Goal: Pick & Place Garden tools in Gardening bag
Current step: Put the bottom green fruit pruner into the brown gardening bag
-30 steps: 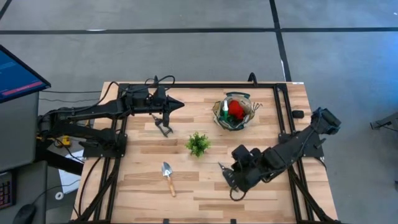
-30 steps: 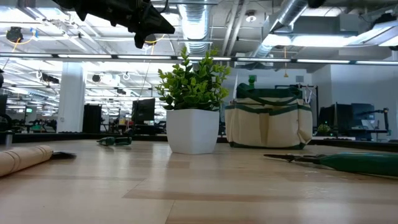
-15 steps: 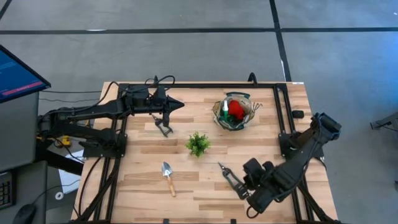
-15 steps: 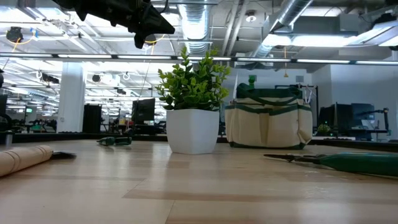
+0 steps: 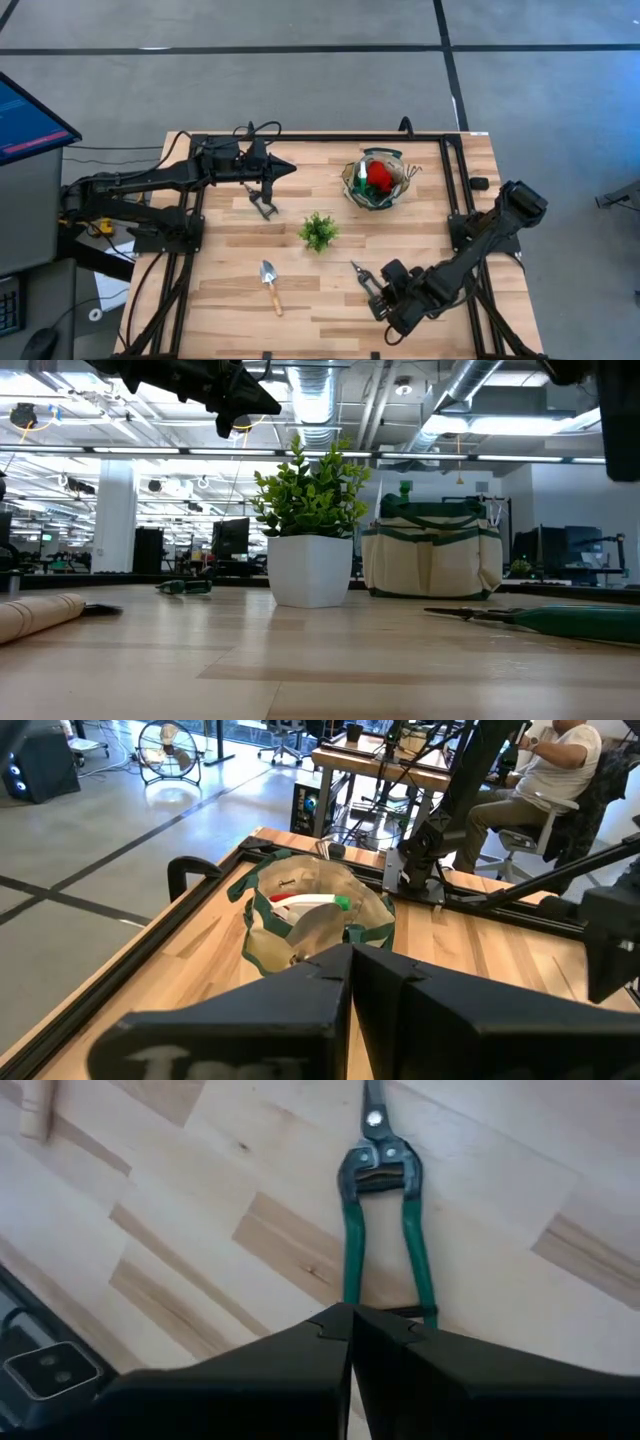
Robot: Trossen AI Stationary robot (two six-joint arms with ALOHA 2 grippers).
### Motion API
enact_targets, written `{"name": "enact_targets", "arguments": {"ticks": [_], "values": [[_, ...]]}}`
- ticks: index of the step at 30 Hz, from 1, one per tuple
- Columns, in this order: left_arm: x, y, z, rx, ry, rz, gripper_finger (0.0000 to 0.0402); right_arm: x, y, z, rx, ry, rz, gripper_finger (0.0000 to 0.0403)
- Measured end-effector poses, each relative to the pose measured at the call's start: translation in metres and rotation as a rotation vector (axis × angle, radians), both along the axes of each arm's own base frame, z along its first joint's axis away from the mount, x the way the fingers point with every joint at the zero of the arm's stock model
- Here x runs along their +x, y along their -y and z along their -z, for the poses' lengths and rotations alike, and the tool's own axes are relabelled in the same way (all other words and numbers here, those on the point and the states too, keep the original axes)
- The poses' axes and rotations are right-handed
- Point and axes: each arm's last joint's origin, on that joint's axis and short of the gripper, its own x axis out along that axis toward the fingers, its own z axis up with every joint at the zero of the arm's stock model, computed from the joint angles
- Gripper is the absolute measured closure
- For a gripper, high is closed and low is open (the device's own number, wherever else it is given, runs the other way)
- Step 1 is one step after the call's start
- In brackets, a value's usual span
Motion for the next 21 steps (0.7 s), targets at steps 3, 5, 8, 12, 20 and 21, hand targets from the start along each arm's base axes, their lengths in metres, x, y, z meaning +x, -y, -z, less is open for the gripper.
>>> {"name": "enact_targets", "arguments": {"ticks": [3, 5, 8, 12, 20, 21], "values": [[0.000, 0.000, 0.000, 0.000, 0.000, 0.000, 0.0401, 0.000, 0.003, 0.007, 0.021, -0.013, 0.003, 0.0403], [0.000, 0.000, 0.000, 0.000, 0.000, 0.000, 0.0401, 0.000, 0.005, 0.012, 0.043, -0.041, 0.003, 0.0403], [0.000, 0.000, 0.000, 0.000, 0.000, 0.000, 0.0401, 0.002, 0.010, 0.015, 0.077, -0.087, -0.007, 0.0403], [0.000, 0.000, 0.000, 0.000, 0.000, 0.000, 0.0401, 0.009, 0.019, 0.016, 0.054, -0.098, -0.032, 0.0403], [0.000, 0.000, 0.000, 0.000, -0.001, 0.000, 0.0401, 0.018, 0.041, 0.017, 0.003, -0.162, -0.062, 0.0399], [0.000, 0.000, 0.000, 0.000, -0.001, 0.000, 0.0401, 0.019, 0.044, 0.017, 0.000, -0.170, -0.054, 0.0394]]}}
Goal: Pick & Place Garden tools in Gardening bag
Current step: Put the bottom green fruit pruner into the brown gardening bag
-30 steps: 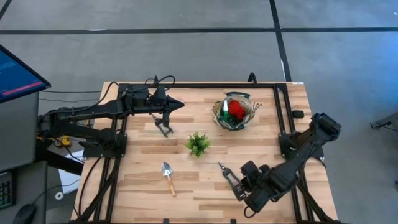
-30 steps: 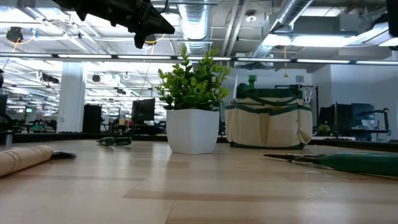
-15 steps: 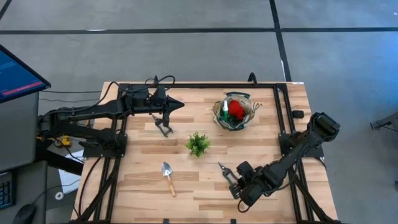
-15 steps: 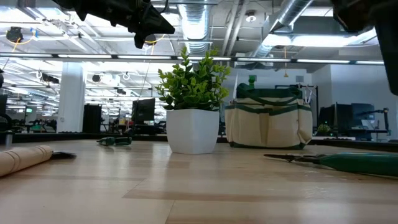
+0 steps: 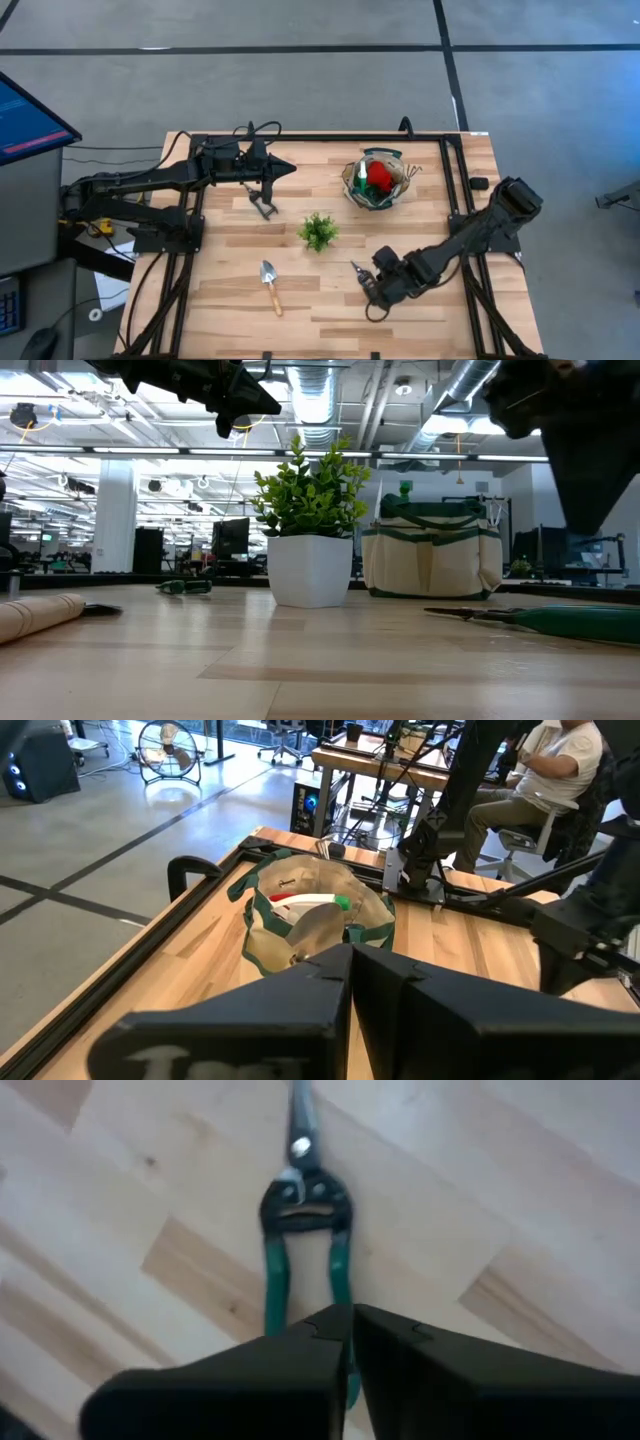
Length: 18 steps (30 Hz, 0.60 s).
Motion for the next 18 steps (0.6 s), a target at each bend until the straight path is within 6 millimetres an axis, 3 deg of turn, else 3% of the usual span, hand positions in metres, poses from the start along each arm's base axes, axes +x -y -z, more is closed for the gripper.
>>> {"name": "enact_targets", "arguments": {"ticks": [12, 18], "values": [[0.000, 0.000, 0.000, -0.001, -0.003, 0.000, 0.0401, 0.005, 0.006, 0.006, 0.038, -0.064, -0.008, 0.0227], [0.000, 0.000, 0.000, -0.001, -0.004, 0.000, 0.0401, 0.011, -0.004, 0.034, 0.059, -0.149, -0.042, 0.0211]]}}
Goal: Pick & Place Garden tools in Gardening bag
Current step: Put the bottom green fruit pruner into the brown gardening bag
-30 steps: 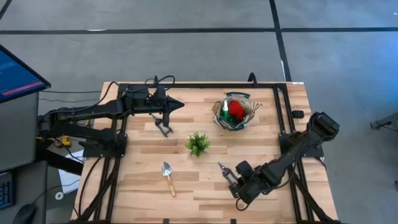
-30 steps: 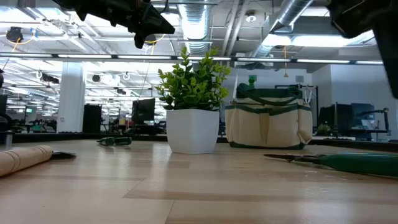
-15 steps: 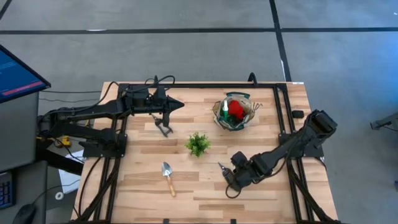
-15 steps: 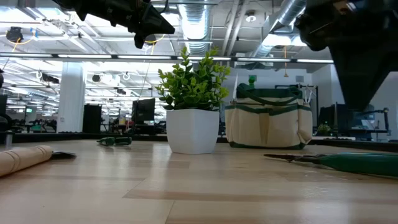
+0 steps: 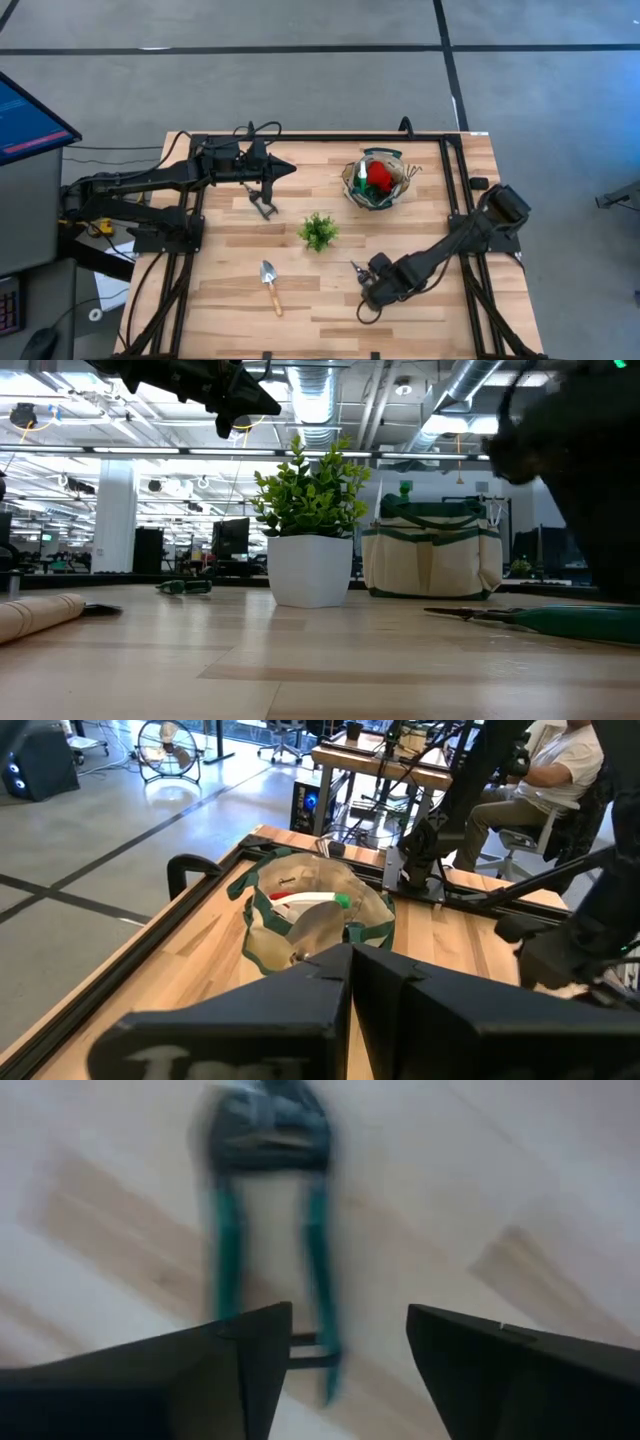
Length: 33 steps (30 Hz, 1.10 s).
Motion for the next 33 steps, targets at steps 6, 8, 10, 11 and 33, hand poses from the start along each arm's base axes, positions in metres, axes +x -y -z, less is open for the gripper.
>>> {"name": "enact_targets", "arguments": {"ticks": [6, 8, 10, 11, 33], "values": [[0.000, 0.000, 0.002, -0.003, -0.007, 0.000, 0.0401, 0.003, -0.005, 0.014, 0.013, -0.033, -0.029, 0.0243], [0.000, 0.000, 0.002, -0.003, -0.007, 0.000, 0.0401, 0.005, -0.006, 0.019, 0.024, -0.036, -0.033, 0.0256], [0.000, 0.000, 0.002, -0.006, -0.008, -0.001, 0.0401, 0.005, -0.007, 0.022, 0.024, -0.041, -0.035, 0.0267], [0.000, 0.000, 0.002, -0.006, -0.008, -0.001, 0.0401, 0.006, -0.009, 0.023, 0.024, -0.040, -0.038, 0.0272], [0.000, 0.000, 0.003, -0.010, -0.016, -0.001, 0.0401, 0.016, -0.013, 0.000, -0.048, 0.024, -0.068, 0.0390]]}}
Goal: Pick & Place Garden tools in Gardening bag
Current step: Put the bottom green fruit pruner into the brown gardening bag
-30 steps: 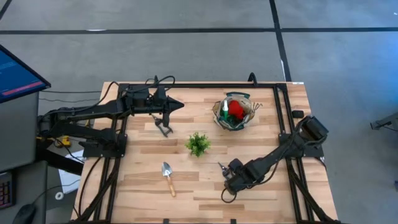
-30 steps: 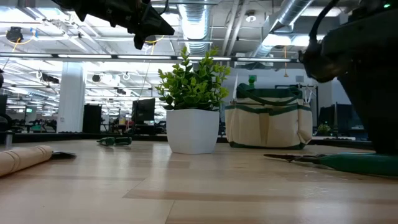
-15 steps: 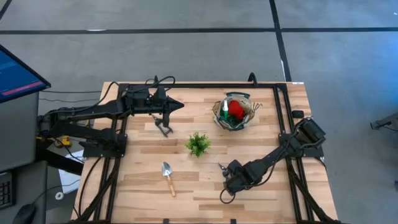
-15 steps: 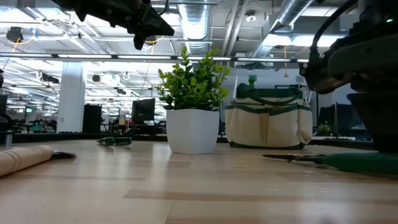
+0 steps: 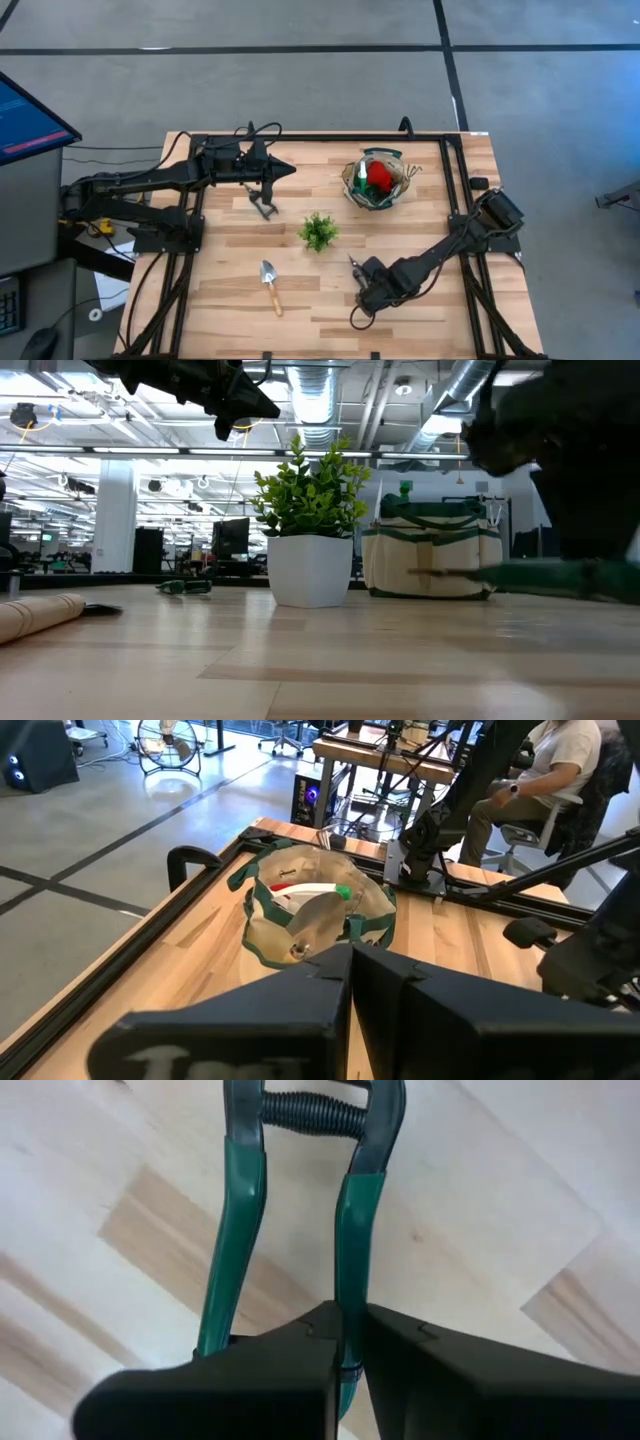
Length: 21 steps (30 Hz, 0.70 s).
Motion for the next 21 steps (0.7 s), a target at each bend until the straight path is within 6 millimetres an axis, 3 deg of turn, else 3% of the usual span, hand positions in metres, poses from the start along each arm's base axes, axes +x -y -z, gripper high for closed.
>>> {"name": "enact_targets", "arguments": {"ticks": [8, 15, 21], "values": [[0.000, 0.000, 0.000, 0.000, 0.000, 0.000, 0.0401, -0.003, 0.003, -0.037, -0.079, 0.061, -0.007, 0.0390], [0.000, 0.000, 0.000, -0.004, -0.004, -0.001, 0.0401, -0.023, 0.027, -0.086, -0.148, 0.164, 0.035, 0.0390], [0.000, 0.000, 0.001, -0.005, -0.006, -0.001, 0.0401, -0.036, 0.056, -0.115, -0.215, 0.206, 0.091, 0.0390]]}}
